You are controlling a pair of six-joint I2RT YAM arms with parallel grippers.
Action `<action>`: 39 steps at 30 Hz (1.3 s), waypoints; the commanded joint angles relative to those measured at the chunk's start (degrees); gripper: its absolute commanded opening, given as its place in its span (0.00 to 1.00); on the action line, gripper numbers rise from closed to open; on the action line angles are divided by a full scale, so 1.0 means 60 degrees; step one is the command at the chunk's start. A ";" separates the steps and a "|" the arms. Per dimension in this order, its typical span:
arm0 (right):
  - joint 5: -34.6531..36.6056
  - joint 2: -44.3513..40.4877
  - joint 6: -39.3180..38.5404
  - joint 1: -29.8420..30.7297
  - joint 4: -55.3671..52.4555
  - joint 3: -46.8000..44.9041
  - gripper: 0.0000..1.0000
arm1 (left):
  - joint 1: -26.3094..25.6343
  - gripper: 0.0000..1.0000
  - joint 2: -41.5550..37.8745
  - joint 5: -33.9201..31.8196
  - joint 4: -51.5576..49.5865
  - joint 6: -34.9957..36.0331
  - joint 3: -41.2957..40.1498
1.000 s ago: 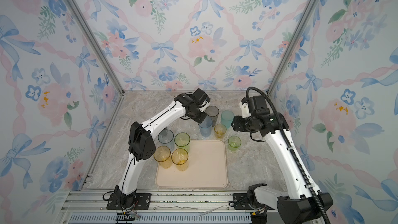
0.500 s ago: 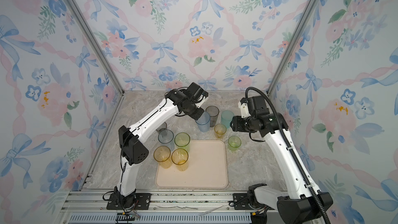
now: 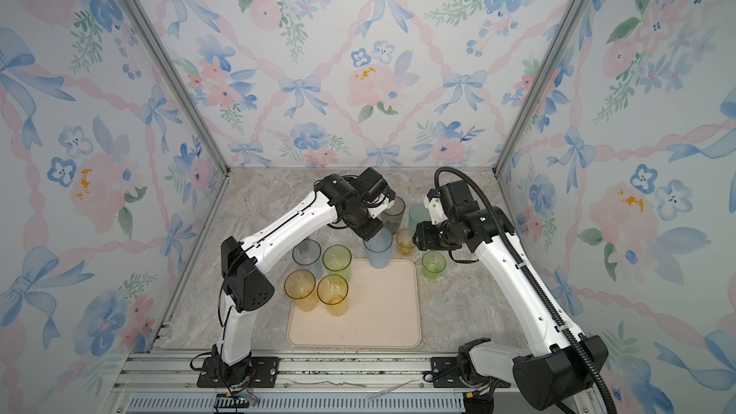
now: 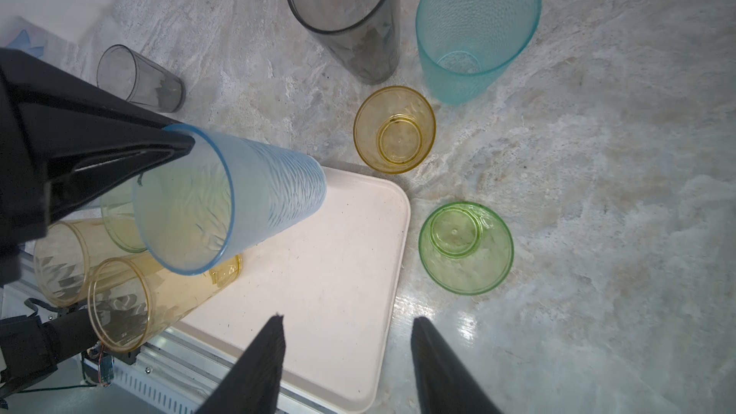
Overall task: Place the glasses into the tray
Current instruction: Place the glass on the tray.
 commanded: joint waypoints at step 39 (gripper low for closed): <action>-0.0107 0.0091 0.0025 0.0301 -0.0198 -0.0567 0.54 | -0.0435 0.05 -0.0222 -0.0293 -0.0125 -0.0250 -0.1405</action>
